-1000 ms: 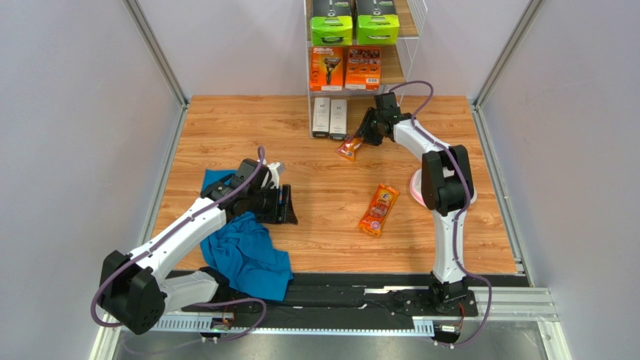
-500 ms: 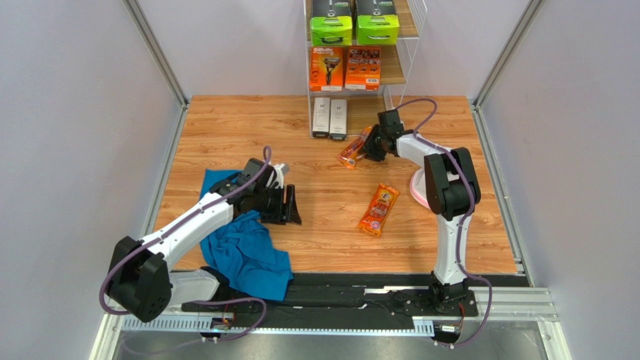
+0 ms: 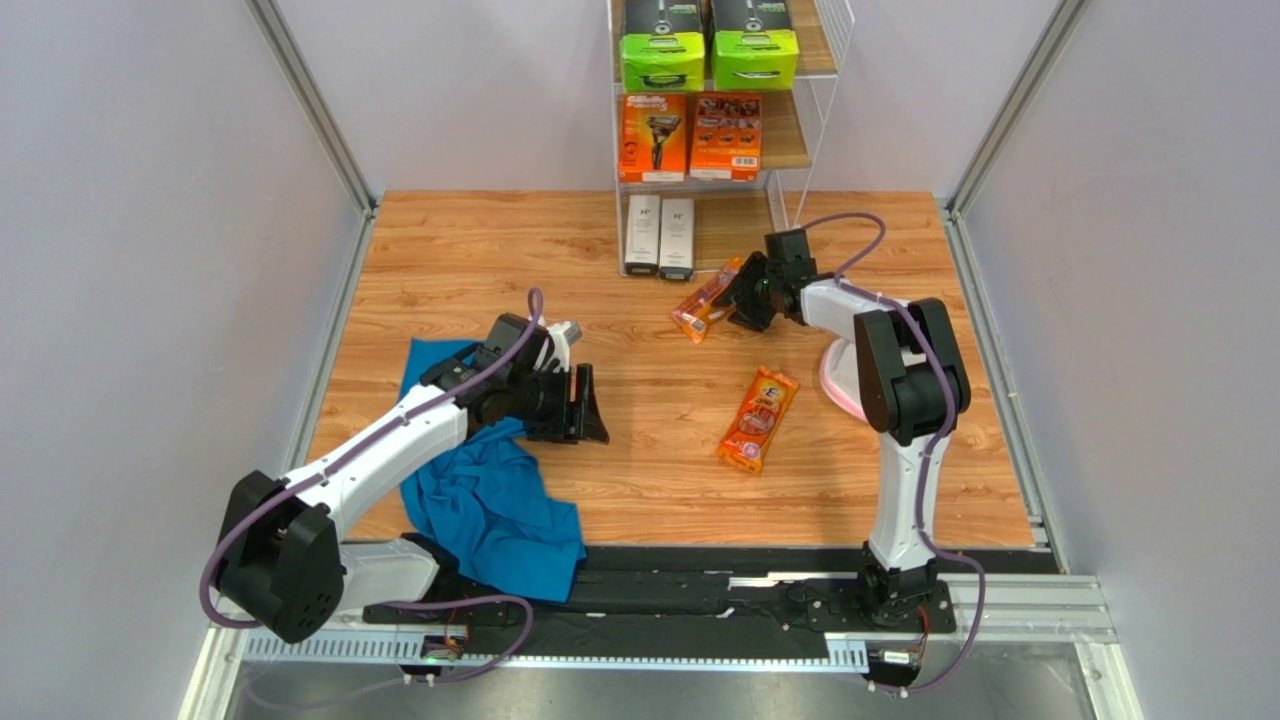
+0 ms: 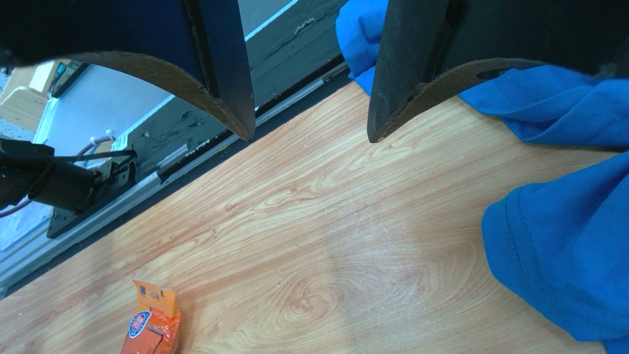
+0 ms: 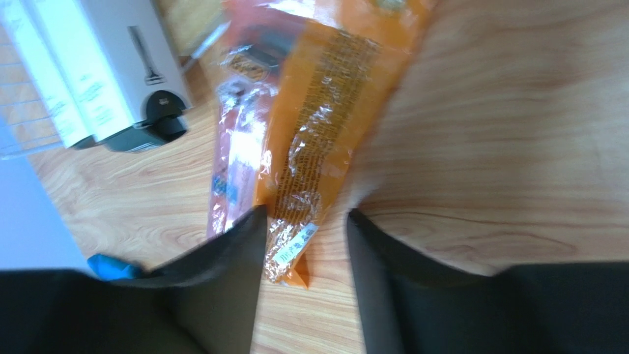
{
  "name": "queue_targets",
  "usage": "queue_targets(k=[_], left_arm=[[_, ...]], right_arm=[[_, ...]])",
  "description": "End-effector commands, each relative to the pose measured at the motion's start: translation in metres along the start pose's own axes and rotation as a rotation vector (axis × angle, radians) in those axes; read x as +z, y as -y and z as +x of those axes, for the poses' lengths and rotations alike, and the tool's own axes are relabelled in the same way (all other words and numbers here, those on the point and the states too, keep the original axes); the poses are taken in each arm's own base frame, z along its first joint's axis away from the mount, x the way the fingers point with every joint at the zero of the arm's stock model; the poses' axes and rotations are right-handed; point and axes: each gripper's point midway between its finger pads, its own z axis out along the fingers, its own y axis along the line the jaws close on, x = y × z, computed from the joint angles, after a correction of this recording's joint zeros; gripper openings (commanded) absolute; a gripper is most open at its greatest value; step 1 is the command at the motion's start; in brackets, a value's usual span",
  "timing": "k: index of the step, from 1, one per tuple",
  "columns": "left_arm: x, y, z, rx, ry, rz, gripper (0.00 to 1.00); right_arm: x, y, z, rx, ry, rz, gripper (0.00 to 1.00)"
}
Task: Place and organize the shaving razors onto the shelf
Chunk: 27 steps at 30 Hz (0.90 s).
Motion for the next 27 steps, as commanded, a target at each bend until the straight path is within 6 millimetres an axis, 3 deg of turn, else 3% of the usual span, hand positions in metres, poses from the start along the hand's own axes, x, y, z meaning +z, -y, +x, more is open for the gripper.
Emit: queue_targets(k=[1, 3, 8, 14, 15, 16, 17, 20, 21, 22, 25, 26, 27], left_arm=[[-0.003, 0.011, -0.013, 0.013, 0.038, 0.045, 0.66], [-0.001, 0.011, -0.013, 0.011, 0.032, 0.043, 0.66], [0.0, 0.013, -0.014, 0.008, 0.032, 0.054, 0.66], [0.0, 0.014, -0.015, 0.012, 0.041, 0.059, 0.65], [-0.001, 0.015, -0.015, 0.011, 0.04, 0.062, 0.65], [0.0, 0.014, -0.015, 0.012, 0.04, 0.06, 0.65], [-0.001, 0.014, -0.015, 0.012, 0.042, 0.06, 0.65], [-0.002, 0.013, -0.016, 0.02, 0.051, 0.056, 0.65], [-0.003, 0.013, -0.016, 0.024, 0.055, 0.052, 0.65], [-0.004, 0.012, -0.016, 0.026, 0.057, 0.051, 0.65], [-0.006, 0.014, -0.021, 0.038, 0.082, 0.051, 0.65], [-0.007, 0.016, -0.023, 0.045, 0.089, 0.062, 0.65], [-0.008, 0.02, -0.026, 0.053, 0.1, 0.073, 0.66]], right_arm=[[-0.002, -0.002, -0.005, 0.018, 0.037, -0.028, 0.62], [-0.007, -0.001, -0.008, 0.021, 0.048, -0.016, 0.72], [0.003, 0.0, -0.003, 0.054, 0.024, -0.021, 0.72], [0.036, 0.008, 0.001, 0.161, 0.005, -0.033, 0.46], [0.04, 0.006, -0.002, 0.174, 0.029, -0.066, 0.38], [0.042, 0.007, -0.003, 0.19, 0.039, -0.085, 0.33], [0.042, 0.004, -0.004, 0.225, 0.049, -0.109, 0.2], [0.038, 0.001, -0.005, 0.261, 0.078, -0.183, 0.05], [0.035, -0.005, -0.011, 0.254, 0.101, -0.232, 0.04], [0.034, 0.003, -0.003, 0.257, 0.088, -0.223, 0.03], [0.019, 0.002, 0.005, 0.209, 0.047, -0.255, 0.02], [0.006, -0.011, 0.008, 0.17, 0.024, -0.302, 0.02], [0.0, -0.007, 0.012, 0.13, 0.0, -0.291, 0.02]])
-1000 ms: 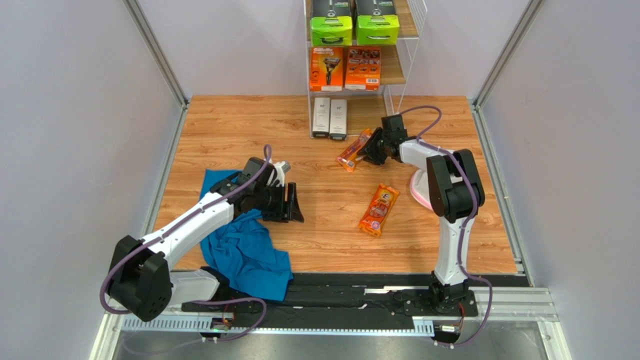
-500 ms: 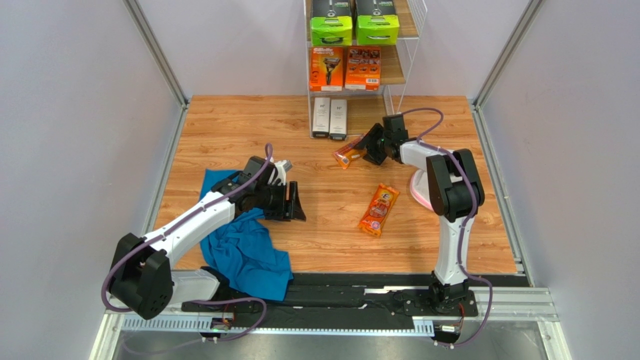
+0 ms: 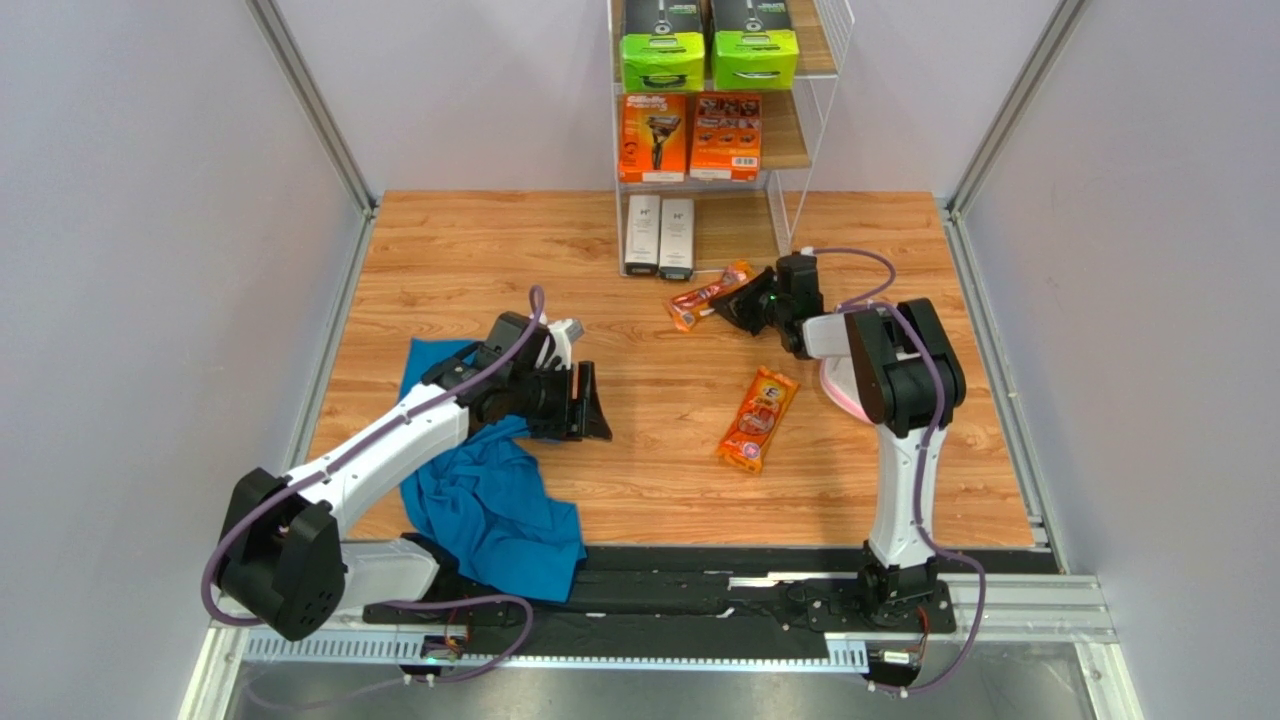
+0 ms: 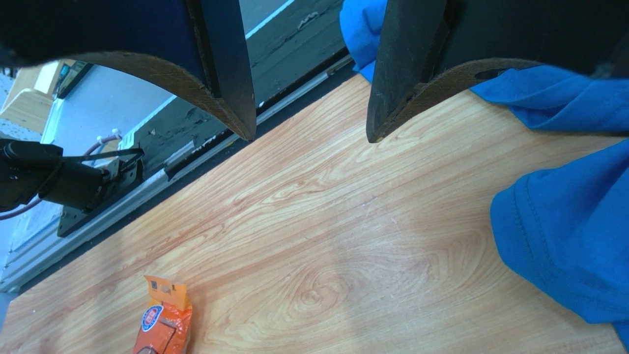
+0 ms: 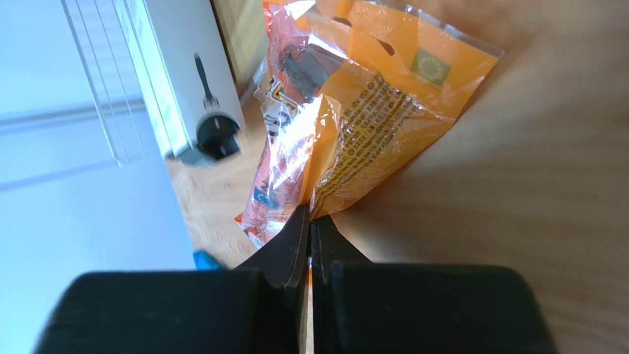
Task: Place and organize the shaving razors onto the shelf
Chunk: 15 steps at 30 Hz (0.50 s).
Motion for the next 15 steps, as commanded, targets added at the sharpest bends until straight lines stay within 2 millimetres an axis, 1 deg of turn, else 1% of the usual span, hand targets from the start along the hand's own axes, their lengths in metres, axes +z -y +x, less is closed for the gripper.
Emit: queue_targets(k=[1, 2, 3, 4, 5, 6, 7, 8, 9, 10, 11, 12, 13, 14, 15], left_arm=[[-0.012, 0.019, -0.025, 0.056, 0.097, 0.062, 0.66], [-0.014, 0.026, -0.029, 0.068, 0.104, 0.086, 0.66], [-0.015, 0.031, -0.034, 0.08, 0.117, 0.104, 0.66], [-0.017, 0.036, -0.037, 0.09, 0.123, 0.124, 0.66], [-0.02, 0.044, -0.042, 0.105, 0.129, 0.152, 0.66], [-0.021, 0.049, -0.045, 0.115, 0.136, 0.171, 0.66], [-0.022, 0.055, -0.046, 0.125, 0.13, 0.201, 0.67], [-0.024, 0.061, -0.051, 0.137, 0.136, 0.221, 0.67], [-0.025, 0.066, -0.055, 0.146, 0.147, 0.242, 0.67], [-0.025, 0.07, -0.057, 0.149, 0.146, 0.259, 0.67], [-0.028, 0.077, -0.059, 0.152, 0.145, 0.29, 0.67], [-0.026, 0.081, -0.063, 0.155, 0.149, 0.308, 0.67], [-0.026, 0.086, -0.064, 0.154, 0.143, 0.332, 0.68], [-0.024, 0.089, -0.067, 0.141, 0.139, 0.349, 0.68], [-0.025, 0.094, -0.071, 0.144, 0.147, 0.374, 0.68]], right_arm=[[-0.03, 0.004, 0.019, -0.109, -0.109, -0.001, 0.02], [-0.038, 0.0, 0.028, -0.14, -0.16, -0.024, 0.01], [-0.053, -0.007, 0.034, -0.212, -0.196, -0.026, 0.01], [-0.063, -0.014, 0.043, -0.246, -0.251, -0.058, 0.01], [-0.073, -0.022, 0.048, -0.284, -0.278, -0.086, 0.01], [-0.088, -0.029, 0.052, -0.32, -0.309, -0.091, 0.01], [-0.1, -0.037, 0.061, -0.394, -0.368, -0.139, 0.01], [-0.11, -0.044, 0.065, -0.431, -0.403, -0.159, 0.0], [-0.128, -0.049, 0.074, -0.446, -0.452, -0.151, 0.0], [-0.141, -0.055, 0.082, -0.519, -0.502, -0.2, 0.0], [-0.15, -0.059, 0.088, -0.552, -0.525, -0.214, 0.0], [-0.165, -0.061, 0.1, -0.565, -0.573, -0.201, 0.01], [-0.18, -0.073, 0.106, -0.611, -0.595, -0.243, 0.0], [-0.189, -0.075, 0.11, -0.666, -0.608, -0.259, 0.0], [-0.2, -0.075, 0.121, -0.675, -0.653, -0.252, 0.01]])
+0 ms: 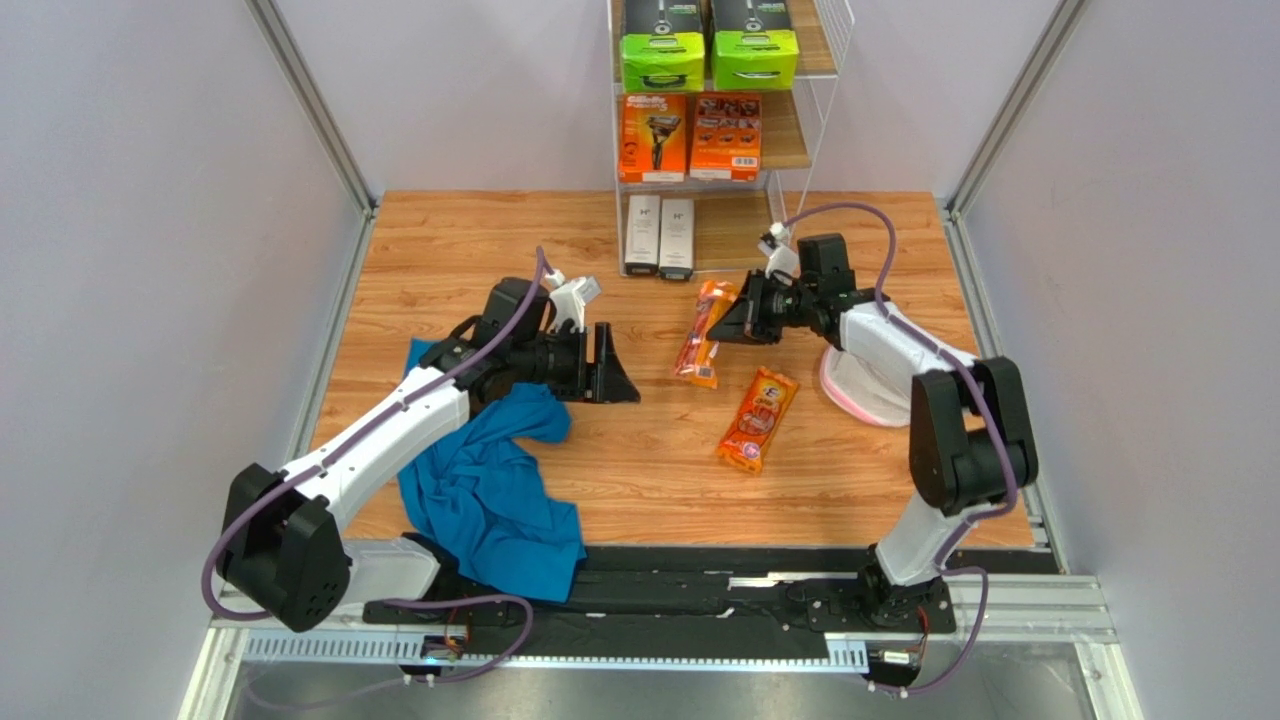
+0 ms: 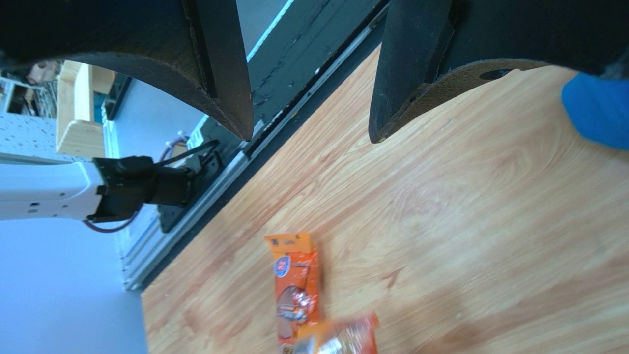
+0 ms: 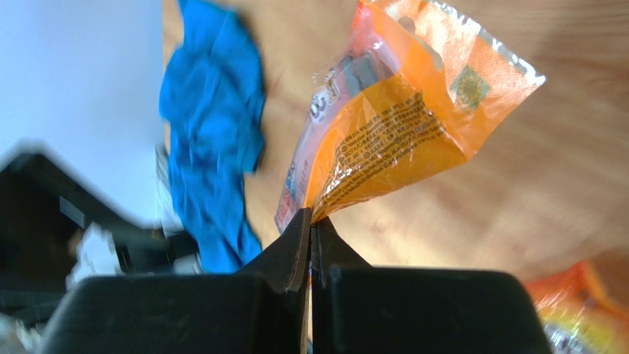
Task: Place and organize the shaving razors onto the shelf
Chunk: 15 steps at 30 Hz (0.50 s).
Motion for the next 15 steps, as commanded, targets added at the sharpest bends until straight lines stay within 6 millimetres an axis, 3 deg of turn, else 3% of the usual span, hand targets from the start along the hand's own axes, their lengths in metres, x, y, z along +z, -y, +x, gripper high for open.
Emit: queue_targets(k=[1, 5, 9, 15], left_arm=[[0.005, 0.033, -0.025, 0.031, 0.032, 0.17, 0.68], [0.015, 0.045, -0.033, -0.02, 0.036, 0.261, 0.68], [0.016, 0.056, -0.047, -0.016, 0.089, 0.32, 0.68], [0.02, 0.063, -0.052, -0.049, 0.076, 0.373, 0.68]], right_arm=[[-0.043, -0.065, 0.053, -0.231, -0.203, -0.158, 0.01], [-0.064, -0.095, 0.085, -0.289, -0.289, -0.272, 0.01], [-0.076, -0.112, 0.112, -0.331, -0.359, -0.333, 0.01], [-0.089, -0.137, 0.136, -0.382, -0.419, -0.428, 0.02]])
